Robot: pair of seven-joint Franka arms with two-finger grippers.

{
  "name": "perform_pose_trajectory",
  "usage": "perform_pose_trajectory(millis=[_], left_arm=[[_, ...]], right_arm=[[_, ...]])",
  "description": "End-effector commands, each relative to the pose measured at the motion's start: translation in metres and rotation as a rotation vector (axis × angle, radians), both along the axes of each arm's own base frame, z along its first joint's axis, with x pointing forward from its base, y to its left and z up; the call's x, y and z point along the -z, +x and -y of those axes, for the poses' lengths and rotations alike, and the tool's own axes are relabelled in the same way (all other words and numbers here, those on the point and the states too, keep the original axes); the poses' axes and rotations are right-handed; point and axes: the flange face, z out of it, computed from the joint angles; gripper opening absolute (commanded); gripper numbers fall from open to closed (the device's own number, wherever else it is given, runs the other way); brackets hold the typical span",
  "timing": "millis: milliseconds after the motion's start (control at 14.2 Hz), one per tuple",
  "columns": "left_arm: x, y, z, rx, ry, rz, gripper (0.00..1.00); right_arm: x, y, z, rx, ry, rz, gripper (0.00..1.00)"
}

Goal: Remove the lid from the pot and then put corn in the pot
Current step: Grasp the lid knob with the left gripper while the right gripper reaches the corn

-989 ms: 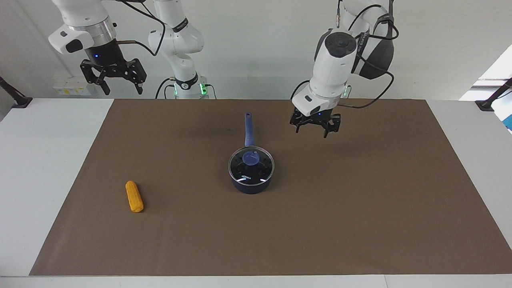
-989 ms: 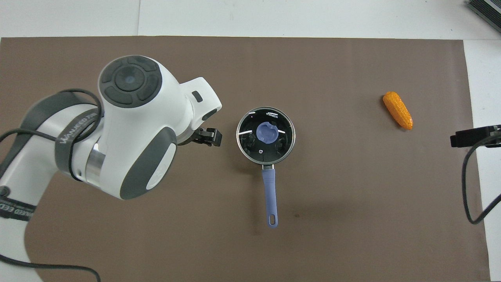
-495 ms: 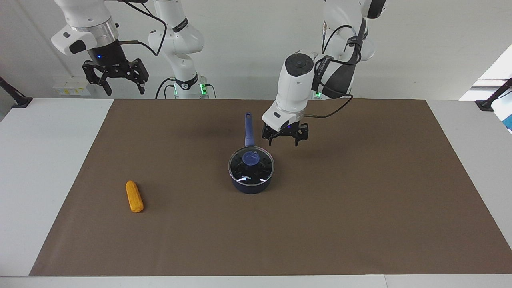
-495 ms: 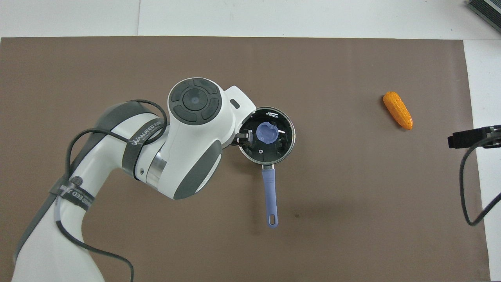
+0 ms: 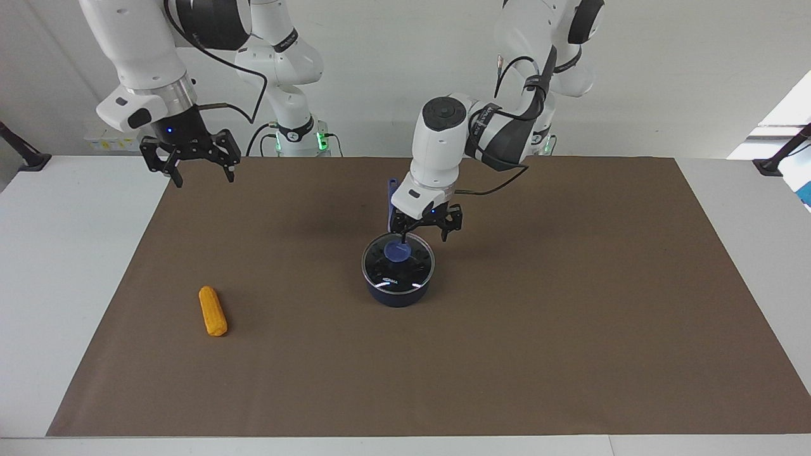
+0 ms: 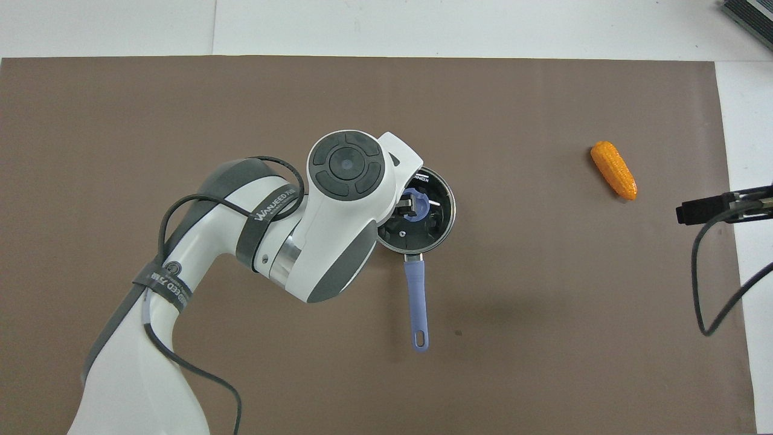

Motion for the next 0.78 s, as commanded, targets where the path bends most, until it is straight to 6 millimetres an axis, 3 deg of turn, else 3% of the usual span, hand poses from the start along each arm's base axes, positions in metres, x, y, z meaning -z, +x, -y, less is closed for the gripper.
perform_pose_trajectory(millis=[0,212,424,565,707], left_arm=[[-0.003,0.015,0.015,-0.024,-0.016,0.02,1.0],[0.015,0.014,0.038,-0.027,-0.013,0.023,1.0],[0.022,0.016,0.042,-0.031,-0.01,0.022,1.0],[0.024,-0.002,0.06,0.015,0.02,0.034,1.0],[0.03,-0.005,0.06,0.03,0.052,0.046,1.0]], right_arm=[[0.044,0.032,0.003,-0.054,-0.003,0.016,1.0],[0.093,0.06,0.013,-0.165,-0.02,0.023,1.0],[0.139,0.083,0.028,-0.312,-0.049,0.051,1.0],[0.175,0.092,0.053,-0.453,-0.065,0.029,1.0],[0.208,0.098,0.06,-0.557,-0.029,0.023,1.0]])
